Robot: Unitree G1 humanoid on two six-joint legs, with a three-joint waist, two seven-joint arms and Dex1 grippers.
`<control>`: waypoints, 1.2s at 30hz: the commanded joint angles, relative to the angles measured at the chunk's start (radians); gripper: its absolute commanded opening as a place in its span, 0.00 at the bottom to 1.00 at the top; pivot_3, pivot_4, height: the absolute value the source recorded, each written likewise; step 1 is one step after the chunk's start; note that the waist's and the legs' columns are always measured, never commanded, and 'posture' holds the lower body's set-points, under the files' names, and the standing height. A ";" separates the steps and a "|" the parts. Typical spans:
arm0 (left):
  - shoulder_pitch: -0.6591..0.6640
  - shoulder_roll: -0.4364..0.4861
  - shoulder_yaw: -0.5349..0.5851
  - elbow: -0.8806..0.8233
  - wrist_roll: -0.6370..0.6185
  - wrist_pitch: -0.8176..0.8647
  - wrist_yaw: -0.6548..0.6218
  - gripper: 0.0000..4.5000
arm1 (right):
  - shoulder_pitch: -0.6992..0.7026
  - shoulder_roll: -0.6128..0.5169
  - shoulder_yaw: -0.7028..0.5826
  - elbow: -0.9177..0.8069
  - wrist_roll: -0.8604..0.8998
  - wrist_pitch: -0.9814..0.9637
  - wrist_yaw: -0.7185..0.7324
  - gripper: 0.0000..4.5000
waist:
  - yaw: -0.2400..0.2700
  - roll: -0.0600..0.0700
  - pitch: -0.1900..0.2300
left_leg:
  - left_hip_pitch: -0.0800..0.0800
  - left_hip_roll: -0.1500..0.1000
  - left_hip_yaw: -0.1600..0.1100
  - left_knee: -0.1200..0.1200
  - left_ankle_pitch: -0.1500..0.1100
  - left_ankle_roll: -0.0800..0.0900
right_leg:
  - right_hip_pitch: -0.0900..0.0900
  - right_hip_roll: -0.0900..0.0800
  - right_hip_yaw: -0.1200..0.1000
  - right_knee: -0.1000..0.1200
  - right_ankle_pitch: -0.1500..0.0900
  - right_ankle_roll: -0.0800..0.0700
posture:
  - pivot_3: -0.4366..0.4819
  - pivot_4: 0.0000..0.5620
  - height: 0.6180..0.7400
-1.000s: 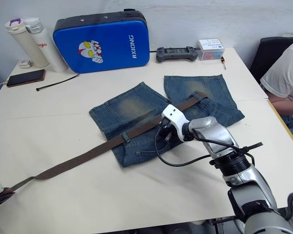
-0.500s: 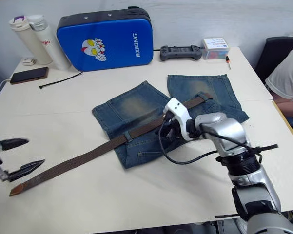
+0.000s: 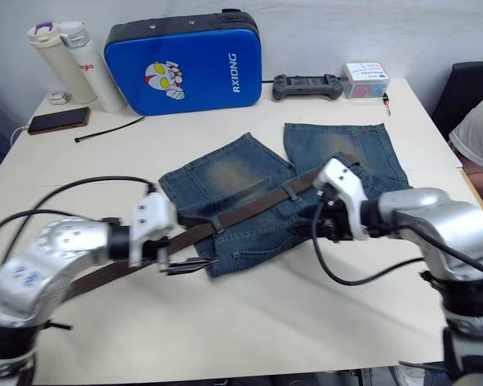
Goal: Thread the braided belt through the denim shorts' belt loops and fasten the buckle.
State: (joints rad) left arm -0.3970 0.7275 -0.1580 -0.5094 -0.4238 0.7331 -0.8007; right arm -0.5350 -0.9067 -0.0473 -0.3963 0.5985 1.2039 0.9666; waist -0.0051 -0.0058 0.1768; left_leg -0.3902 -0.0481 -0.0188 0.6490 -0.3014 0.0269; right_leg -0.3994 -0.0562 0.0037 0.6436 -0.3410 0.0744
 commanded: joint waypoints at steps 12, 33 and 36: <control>-0.152 -0.043 -0.347 0.328 0.301 -0.241 -0.164 1.00 | 0.228 -0.087 -0.286 -0.232 0.028 0.119 -0.212 0.99 | 0.010 -0.001 0.001 | 0.000 0.001 0.000 0.001 0.002 -0.001 | 0.000 0.001 0.001 -0.001 0.000 0.000 | 0.48 0.27 1.00; -0.112 0.322 -0.041 1.010 0.348 -0.961 -0.504 0.05 | 0.011 -0.104 0.042 -0.004 -0.035 -0.136 -0.117 1.00 | -0.028 -0.001 0.000 | 0.003 0.004 0.001 -0.001 0.003 -0.003 | -0.001 0.003 0.002 0.001 -0.001 -0.003 | 0.48 0.27 1.00; -0.123 0.325 -0.004 1.089 0.356 -0.999 -0.470 0.05 | -0.014 -0.089 0.072 0.028 -0.042 -0.164 -0.100 1.00 | -0.027 -0.001 0.000 | 0.003 0.005 0.002 -0.001 0.001 0.001 | -0.004 0.004 0.002 0.004 -0.002 -0.003 | 0.48 0.27 1.00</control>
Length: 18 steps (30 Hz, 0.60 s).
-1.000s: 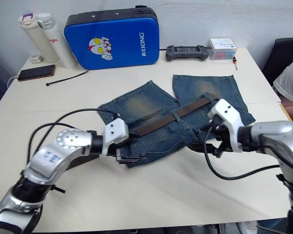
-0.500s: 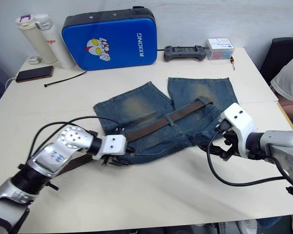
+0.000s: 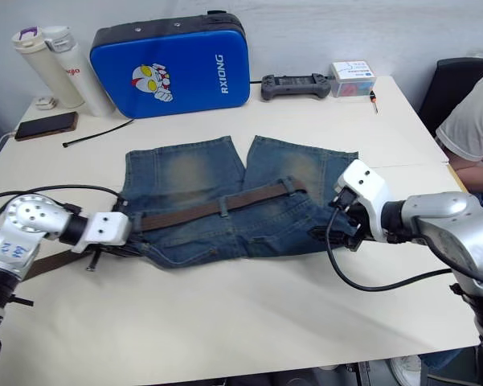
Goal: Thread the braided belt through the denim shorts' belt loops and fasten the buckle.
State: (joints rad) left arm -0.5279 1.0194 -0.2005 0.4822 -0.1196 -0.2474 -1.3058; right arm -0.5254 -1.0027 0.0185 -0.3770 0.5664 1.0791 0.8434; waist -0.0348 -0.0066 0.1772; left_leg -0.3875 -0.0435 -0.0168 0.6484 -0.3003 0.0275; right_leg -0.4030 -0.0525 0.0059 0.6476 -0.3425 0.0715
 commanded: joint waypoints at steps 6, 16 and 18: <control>-0.011 0.065 0.083 0.198 0.065 -0.064 0.054 0.05 | -0.048 0.022 0.033 0.041 -0.014 -0.063 0.045 1.00 | 0.004 0.000 0.000 | -0.004 0.000 0.001 0.002 0.000 0.000 | -0.006 0.000 0.000 0.008 0.000 0.000 | 0.48 0.27 1.00; 0.153 0.093 0.257 -0.054 -0.170 0.235 -0.080 0.73 | -0.143 0.133 0.064 0.163 -0.015 -0.053 0.035 1.00 | 0.007 0.000 0.000 | -0.007 0.000 0.002 0.003 0.003 -0.005 | -0.009 -0.001 0.000 0.010 0.000 -0.001 | 0.48 0.27 1.00; 0.195 0.116 0.297 -0.102 -0.193 0.287 -0.090 0.92 | -0.175 0.176 0.035 0.203 0.021 -0.011 0.030 1.00 | 0.006 -0.001 0.000 | -0.009 0.000 0.002 0.004 0.003 -0.005 | -0.010 -0.001 0.000 0.010 0.000 -0.001 | 0.48 0.27 1.00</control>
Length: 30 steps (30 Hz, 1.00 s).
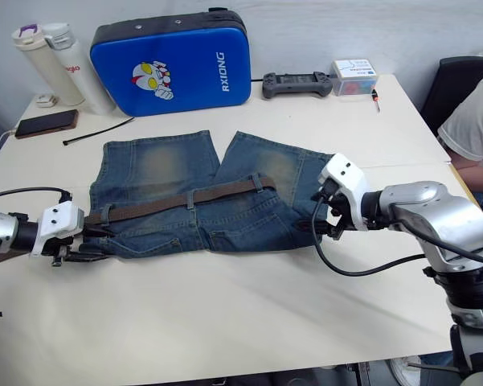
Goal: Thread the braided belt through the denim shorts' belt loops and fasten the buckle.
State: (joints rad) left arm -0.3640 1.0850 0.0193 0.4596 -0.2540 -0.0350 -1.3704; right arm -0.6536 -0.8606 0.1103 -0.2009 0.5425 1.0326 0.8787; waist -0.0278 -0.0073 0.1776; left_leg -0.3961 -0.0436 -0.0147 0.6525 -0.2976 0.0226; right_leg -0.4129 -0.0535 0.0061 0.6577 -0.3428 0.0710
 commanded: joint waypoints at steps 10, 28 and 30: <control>-0.231 -0.016 0.258 0.027 -0.185 0.784 0.385 0.99 | -0.282 0.288 -0.043 0.449 -0.032 0.027 -0.099 1.00 | 0.000 -0.001 0.000 | -0.003 -0.001 -0.001 0.005 0.000 0.001 | -0.002 0.000 -0.001 0.004 0.000 0.000 | 0.48 0.27 1.00; -0.405 -0.124 0.000 0.234 -0.055 0.920 0.311 0.99 | -0.606 0.487 -0.084 1.226 -0.185 -0.241 0.129 1.00 | -0.026 -0.003 -0.001 | -0.011 -0.004 0.000 0.012 0.000 -0.002 | -0.016 -0.002 -0.002 0.021 0.000 0.001 | 0.48 0.27 1.00; -0.416 -0.128 -0.005 0.251 -0.049 0.911 0.288 0.99 | -0.624 0.503 -0.106 1.284 -0.190 -0.262 0.120 1.00 | -0.027 -0.003 -0.001 | -0.011 -0.004 -0.001 0.012 0.000 -0.002 | -0.016 -0.002 -0.003 0.022 0.000 0.001 | 0.48 0.27 1.00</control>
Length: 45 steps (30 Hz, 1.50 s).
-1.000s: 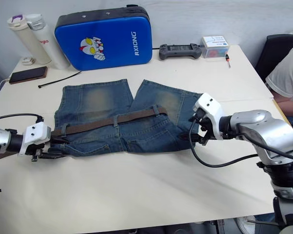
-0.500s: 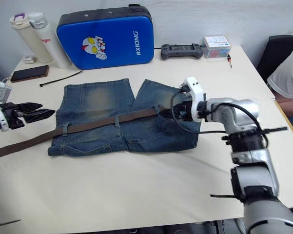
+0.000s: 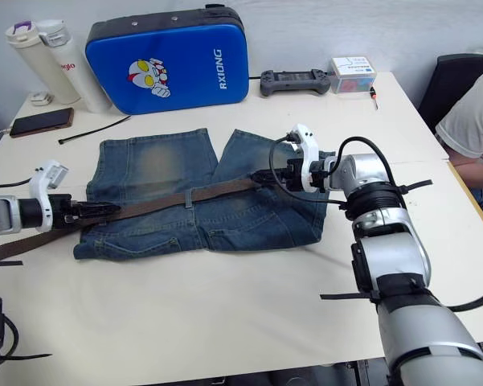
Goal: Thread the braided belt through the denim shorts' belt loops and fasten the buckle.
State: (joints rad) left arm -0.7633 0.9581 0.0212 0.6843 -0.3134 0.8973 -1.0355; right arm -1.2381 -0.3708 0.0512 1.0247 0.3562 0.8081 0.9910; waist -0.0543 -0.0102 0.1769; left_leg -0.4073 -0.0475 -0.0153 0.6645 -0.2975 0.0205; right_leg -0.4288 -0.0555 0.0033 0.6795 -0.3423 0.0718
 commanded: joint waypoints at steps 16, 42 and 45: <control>-0.055 -0.011 0.034 0.150 0.054 -0.127 -0.091 0.01 | -0.045 0.075 -0.095 0.170 -0.116 -0.345 0.179 0.16 | -0.005 0.000 0.000 | 0.000 -0.001 0.000 0.001 0.000 0.000 | 0.000 -0.001 -0.001 0.003 0.000 0.000 | 0.48 0.27 1.00; 1.097 0.090 0.357 -0.748 -0.090 -0.860 -0.523 0.01 | 1.298 -0.299 0.015 -0.910 -0.329 -2.053 0.139 0.08 | 0.030 -0.002 0.002 | 0.046 0.003 0.000 -0.010 -0.012 0.010 | 0.054 -0.001 -0.002 -0.031 -0.002 -0.003 | 0.48 0.27 1.00; 1.108 0.099 0.313 -0.685 -0.018 -0.939 -0.473 0.01 | 1.290 -0.325 0.031 -0.804 -0.418 -2.158 0.073 0.08 | 0.032 -0.002 0.002 | 0.059 0.004 0.001 -0.018 -0.013 0.011 | 0.068 -0.001 -0.002 -0.039 -0.003 -0.005 | 0.48 0.27 1.00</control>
State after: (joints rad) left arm 0.3345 1.0407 0.3375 -0.0456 -0.3961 0.0059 -1.4997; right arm 0.0521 -0.6662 0.0939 0.1752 -0.0295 -1.2967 1.0972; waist -0.0223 -0.0120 0.1786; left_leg -0.3489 -0.0434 -0.0151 0.6465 -0.3105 0.0315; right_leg -0.3618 -0.0561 0.0000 0.6402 -0.3453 0.0670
